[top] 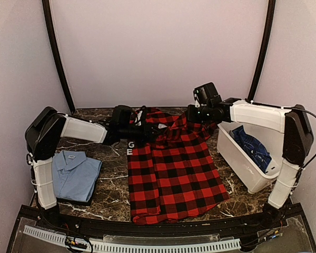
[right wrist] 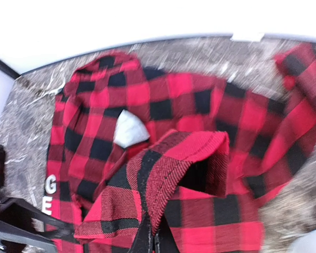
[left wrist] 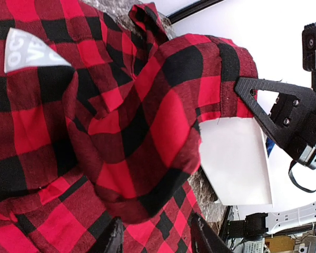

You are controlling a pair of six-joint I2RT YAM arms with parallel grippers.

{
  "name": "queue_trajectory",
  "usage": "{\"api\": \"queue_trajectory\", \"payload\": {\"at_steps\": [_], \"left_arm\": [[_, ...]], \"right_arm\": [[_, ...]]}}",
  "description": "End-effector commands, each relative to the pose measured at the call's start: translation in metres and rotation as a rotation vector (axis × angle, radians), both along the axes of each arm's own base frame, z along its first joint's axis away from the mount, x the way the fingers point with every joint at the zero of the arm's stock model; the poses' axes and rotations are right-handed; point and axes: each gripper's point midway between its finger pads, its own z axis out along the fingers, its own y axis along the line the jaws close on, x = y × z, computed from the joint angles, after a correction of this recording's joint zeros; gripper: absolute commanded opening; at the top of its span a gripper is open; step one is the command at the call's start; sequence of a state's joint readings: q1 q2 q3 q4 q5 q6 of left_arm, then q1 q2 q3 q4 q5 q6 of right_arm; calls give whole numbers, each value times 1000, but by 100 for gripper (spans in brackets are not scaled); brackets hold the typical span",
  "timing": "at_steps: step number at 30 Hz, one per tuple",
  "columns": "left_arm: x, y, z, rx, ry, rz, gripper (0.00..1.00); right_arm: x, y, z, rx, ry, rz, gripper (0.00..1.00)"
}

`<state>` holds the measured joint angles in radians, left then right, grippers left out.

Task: Fold and stack the long sleeve shirts
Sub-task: Place the sleeve of the 1/3-folded shirt.

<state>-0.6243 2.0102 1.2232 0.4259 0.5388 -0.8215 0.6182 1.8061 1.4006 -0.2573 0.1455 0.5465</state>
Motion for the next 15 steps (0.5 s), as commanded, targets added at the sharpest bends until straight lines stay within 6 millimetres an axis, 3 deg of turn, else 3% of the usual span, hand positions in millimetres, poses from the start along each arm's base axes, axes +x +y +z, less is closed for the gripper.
{"api": "queue_trajectory", "payload": {"at_steps": [1,7,15], "left_arm": [[26,33,27,14,-35,98,42],[60,65,6,57,17,185,39],[76,62,-26,92,72,183,34]], "right_arm": [[9,-42,43,-194,-107,-75,0],[14,-61,95,-261,-228,-102,0],[27,-78,139,-321,-331,-122,0]]}}
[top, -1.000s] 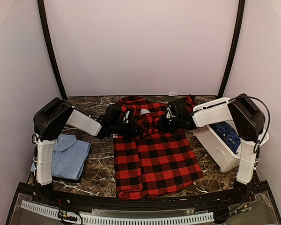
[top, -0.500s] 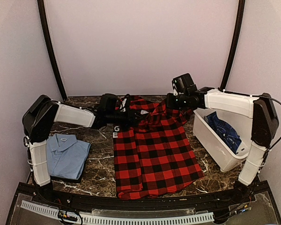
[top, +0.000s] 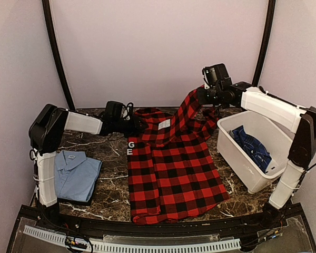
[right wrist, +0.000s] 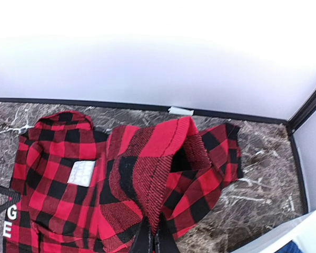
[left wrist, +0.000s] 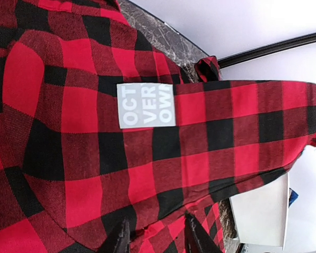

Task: Fold and stack the long sleeve shirts
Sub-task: Place the sleeve of the 1/3-folded shirt.

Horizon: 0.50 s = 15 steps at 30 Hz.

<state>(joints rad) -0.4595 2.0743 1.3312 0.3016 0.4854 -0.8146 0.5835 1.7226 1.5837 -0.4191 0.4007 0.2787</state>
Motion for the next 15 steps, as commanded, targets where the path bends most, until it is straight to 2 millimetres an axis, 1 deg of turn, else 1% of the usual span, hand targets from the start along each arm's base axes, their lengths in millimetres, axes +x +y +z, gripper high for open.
{"api": "queue_trajectory", "payload": {"at_steps": [1,3,5,10,13,15], "left_arm": [[-1,-8,-15,25,38,-28,33],[-2,-9,-22,27,52,-33,33],[-3,-9,-28,31,66,-33,32],[-8,-10,-43,32,98,-39,31],[-10,-14,-47,29,106,-51,30],[-11,-17,-51,27,115,-58,30]], "right_arm": [[6,-23,45,-47,-110,-34,0],[6,-25,50,-44,-121,-28,0],[5,-23,53,-36,-128,-6,0],[-2,-24,48,-10,-121,1,0],[-9,-27,46,10,-120,0,0],[-12,-25,43,24,-118,12,0]]}}
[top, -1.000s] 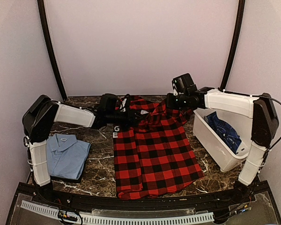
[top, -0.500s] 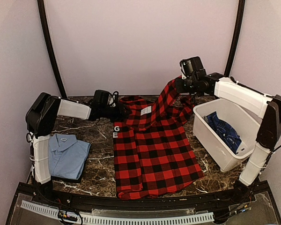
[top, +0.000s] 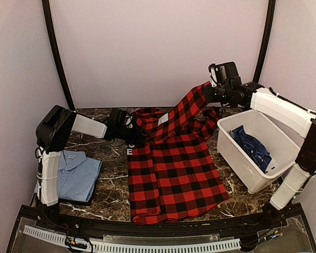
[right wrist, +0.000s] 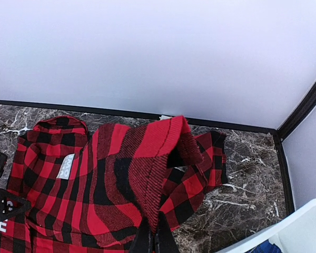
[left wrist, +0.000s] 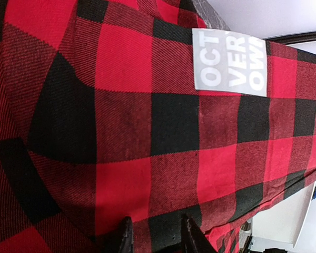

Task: Fold and stack the long sleeve shirts
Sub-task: Place the sleeve of the 1/3-folded shirt.

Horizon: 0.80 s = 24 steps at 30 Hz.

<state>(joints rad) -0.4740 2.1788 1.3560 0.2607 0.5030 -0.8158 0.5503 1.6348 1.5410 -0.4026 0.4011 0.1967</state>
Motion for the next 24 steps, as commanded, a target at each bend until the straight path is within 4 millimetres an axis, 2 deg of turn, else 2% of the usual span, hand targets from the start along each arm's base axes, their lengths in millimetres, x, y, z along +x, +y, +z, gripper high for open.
{"api": "queue_trajectory", "payload": {"at_steps": [1,4,8,14,18,24], "left_arm": [[-3,-10,-1,-25,11,-33,30],[-6,-13,-2,-38,28,-40,29],[-12,-17,7,-57,25,-58,28],[-16,-23,22,-70,4,-75,28],[-22,-28,19,-61,7,-83,27],[-31,-33,8,-62,23,-88,26]], "right_arm": [[-6,1,13,67,-50,18,0],[-7,8,6,86,-39,56,0],[-7,19,2,106,-31,98,0],[-6,25,9,111,-41,115,0],[-6,26,16,111,-50,121,0],[-6,34,13,120,-39,148,0]]}}
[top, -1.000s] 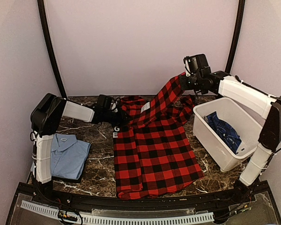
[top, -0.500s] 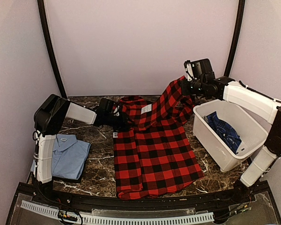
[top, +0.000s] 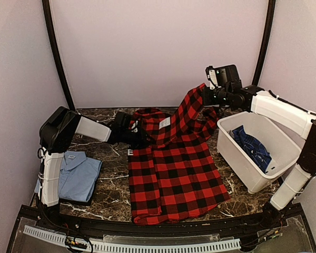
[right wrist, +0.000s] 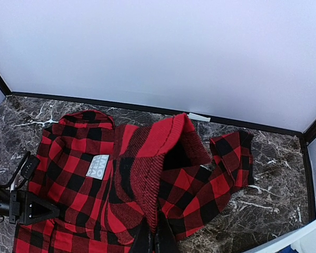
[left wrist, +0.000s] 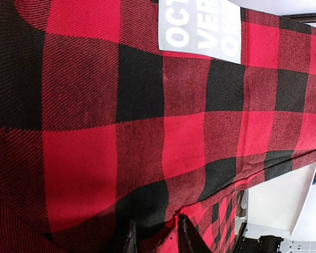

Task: Fold and stack the long sleeve shirts
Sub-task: Place the sleeve of the 1/3-folded shirt.

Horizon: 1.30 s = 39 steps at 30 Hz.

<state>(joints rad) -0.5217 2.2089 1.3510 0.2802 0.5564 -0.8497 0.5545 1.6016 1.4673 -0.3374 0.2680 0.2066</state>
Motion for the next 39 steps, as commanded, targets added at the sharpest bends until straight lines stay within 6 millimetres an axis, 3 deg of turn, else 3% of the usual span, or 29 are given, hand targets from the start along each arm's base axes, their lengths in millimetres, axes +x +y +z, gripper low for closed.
{"api": "queue_trajectory", "payload": {"at_steps": [1,8,14,18,22,28,32,39], "left_arm": [[-7,-7,18,-28,-28,-17,26],[-9,-8,-1,-8,3,-11,25],[2,-1,-4,11,7,24,25],[8,-1,10,-11,-9,18,25],[16,3,42,-46,-55,28,26],[27,27,79,-74,-98,103,27],[31,55,75,-24,-78,171,27],[14,81,51,14,-37,201,27]], "right_arm": [[4,16,20,50,-51,39,0],[-14,53,11,78,-22,141,0],[-51,103,0,131,21,323,0],[-86,138,-28,134,98,462,0],[-122,169,-63,92,166,574,0],[-164,203,-107,24,253,710,0],[-187,216,-137,-51,317,769,0],[-228,222,-185,-120,428,840,0]]}}
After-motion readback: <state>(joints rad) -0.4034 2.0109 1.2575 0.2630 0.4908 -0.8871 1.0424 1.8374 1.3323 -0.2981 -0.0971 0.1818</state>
